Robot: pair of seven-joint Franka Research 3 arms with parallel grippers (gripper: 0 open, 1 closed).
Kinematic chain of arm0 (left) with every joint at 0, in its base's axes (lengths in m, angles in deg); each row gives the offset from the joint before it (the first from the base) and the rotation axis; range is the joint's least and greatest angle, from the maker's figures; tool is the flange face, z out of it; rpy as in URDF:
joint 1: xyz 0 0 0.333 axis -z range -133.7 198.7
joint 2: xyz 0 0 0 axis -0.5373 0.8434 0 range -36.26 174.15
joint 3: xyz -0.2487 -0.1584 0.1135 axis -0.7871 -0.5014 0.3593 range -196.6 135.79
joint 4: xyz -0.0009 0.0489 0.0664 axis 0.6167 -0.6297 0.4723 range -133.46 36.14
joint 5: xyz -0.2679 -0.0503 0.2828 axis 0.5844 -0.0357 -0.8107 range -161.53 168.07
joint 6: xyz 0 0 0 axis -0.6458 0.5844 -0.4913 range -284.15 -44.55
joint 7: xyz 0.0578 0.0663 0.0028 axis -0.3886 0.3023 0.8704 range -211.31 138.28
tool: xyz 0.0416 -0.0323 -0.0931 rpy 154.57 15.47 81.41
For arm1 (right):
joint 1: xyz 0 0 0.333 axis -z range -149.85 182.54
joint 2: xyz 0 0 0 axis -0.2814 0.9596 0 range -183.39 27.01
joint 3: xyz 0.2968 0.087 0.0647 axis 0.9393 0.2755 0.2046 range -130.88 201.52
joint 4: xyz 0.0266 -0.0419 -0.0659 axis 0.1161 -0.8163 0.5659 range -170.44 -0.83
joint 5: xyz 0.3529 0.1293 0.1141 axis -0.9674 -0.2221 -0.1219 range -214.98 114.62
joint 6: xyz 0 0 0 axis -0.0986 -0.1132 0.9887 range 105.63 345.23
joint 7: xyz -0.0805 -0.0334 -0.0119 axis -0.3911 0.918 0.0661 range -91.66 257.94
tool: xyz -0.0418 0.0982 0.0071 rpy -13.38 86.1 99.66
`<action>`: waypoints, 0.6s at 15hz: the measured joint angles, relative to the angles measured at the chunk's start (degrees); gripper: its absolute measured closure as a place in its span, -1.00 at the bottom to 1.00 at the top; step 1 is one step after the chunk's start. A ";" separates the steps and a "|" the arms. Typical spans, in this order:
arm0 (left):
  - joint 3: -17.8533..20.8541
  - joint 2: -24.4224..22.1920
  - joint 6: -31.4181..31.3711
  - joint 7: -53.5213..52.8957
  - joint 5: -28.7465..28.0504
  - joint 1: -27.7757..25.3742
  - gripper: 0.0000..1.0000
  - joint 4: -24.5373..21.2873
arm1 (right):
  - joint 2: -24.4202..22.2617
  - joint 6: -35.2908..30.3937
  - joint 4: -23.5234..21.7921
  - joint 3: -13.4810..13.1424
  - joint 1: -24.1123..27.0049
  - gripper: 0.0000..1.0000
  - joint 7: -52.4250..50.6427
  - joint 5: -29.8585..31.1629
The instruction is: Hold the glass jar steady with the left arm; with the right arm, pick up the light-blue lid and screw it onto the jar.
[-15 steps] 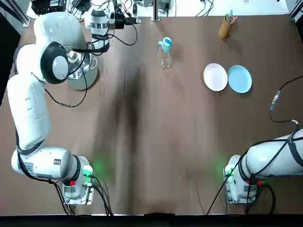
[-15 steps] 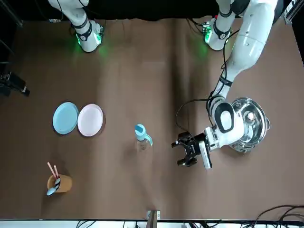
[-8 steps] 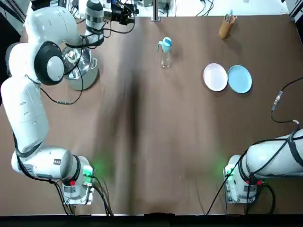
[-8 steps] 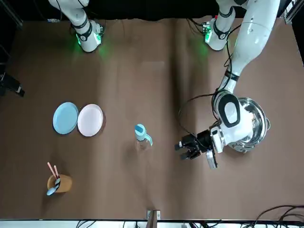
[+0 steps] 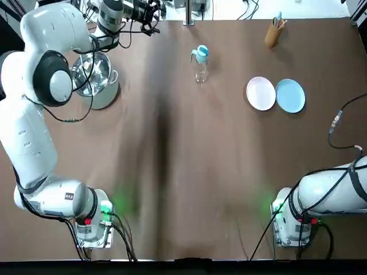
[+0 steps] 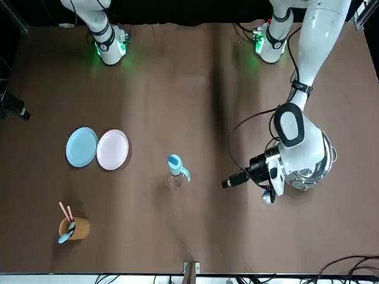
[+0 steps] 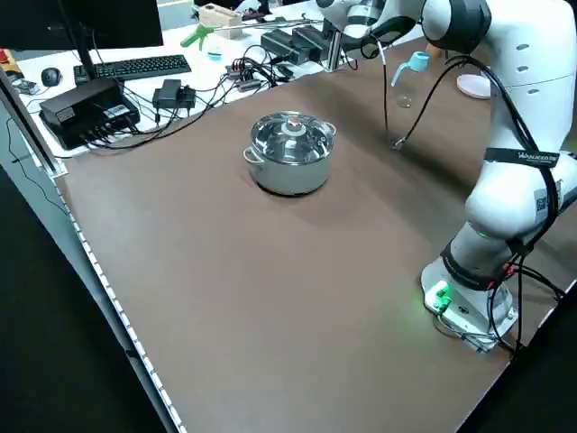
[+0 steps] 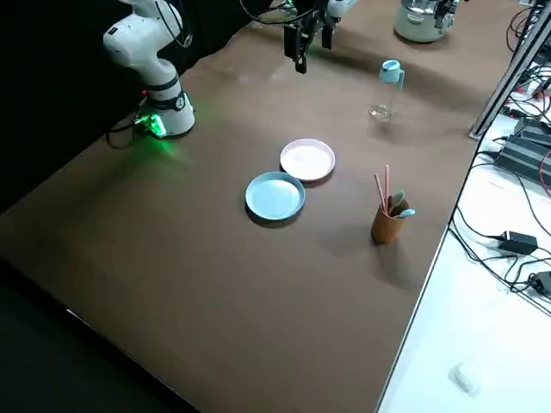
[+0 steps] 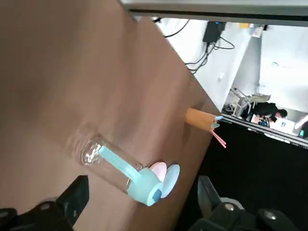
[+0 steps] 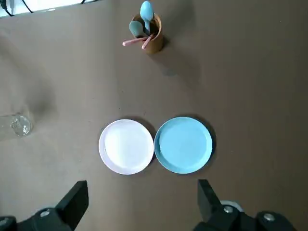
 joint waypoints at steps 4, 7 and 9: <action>0.19 -3.78 -0.01 6.67 -10.63 -0.04 -0.99 -5.21 | 0.00 -0.01 -0.01 0.00 0.00 -1.00 0.00 0.00; 0.57 -6.09 2.13 9.93 -23.63 -0.53 -0.99 -7.43 | 0.00 -0.07 -0.03 0.01 0.00 -1.00 0.00 0.00; 1.65 -6.77 5.83 12.32 -33.23 -0.56 -0.99 -7.50 | 0.00 -0.10 -0.03 0.01 0.00 -1.00 0.00 0.00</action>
